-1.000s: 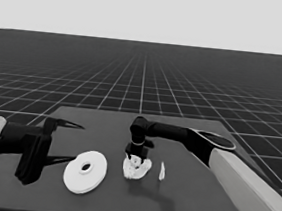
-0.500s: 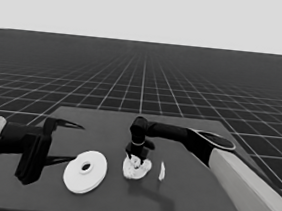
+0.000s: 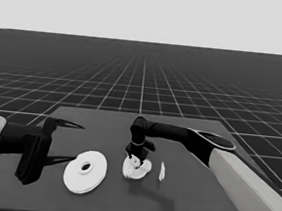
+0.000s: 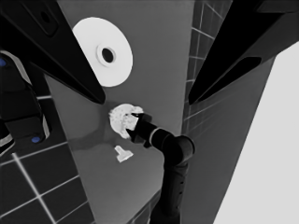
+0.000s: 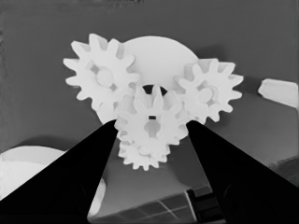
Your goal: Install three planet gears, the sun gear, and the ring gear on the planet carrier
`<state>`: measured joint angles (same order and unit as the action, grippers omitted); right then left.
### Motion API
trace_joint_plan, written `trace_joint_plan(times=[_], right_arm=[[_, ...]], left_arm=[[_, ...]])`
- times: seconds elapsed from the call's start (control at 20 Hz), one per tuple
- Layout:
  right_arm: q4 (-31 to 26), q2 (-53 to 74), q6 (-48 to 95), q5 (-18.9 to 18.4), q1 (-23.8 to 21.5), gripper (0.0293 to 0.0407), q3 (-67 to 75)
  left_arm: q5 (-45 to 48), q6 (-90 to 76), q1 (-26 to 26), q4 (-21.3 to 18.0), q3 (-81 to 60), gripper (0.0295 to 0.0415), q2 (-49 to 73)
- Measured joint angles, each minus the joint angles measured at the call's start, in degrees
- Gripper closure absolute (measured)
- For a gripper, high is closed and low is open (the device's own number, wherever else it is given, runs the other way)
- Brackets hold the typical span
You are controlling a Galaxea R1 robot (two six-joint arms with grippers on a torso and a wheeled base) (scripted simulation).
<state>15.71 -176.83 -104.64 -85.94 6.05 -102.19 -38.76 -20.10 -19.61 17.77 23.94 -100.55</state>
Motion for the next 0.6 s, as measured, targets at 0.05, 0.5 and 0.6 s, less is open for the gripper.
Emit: trace_joint_plan(times=[0.05, 0.5, 0.6], right_arm=[[0.0, 0.0, -0.6, 0.0, 0.0, 0.0391, 0.0], [0.0, 0.01, -6.0, 0.0, -0.01, 0.0391, 0.0], [0.0, 0.0, -7.2, 0.0, 0.0, 0.0391, 0.0]], left_arm=[[0.0, 0.0, 0.0, 0.0, 0.0, 0.0326, 0.0], [0.0, 0.0, 0.0, 0.0, 0.0, 0.0326, 0.0], [0.0, 0.0, 0.0, 0.0, 0.0, 0.0326, 0.0]])
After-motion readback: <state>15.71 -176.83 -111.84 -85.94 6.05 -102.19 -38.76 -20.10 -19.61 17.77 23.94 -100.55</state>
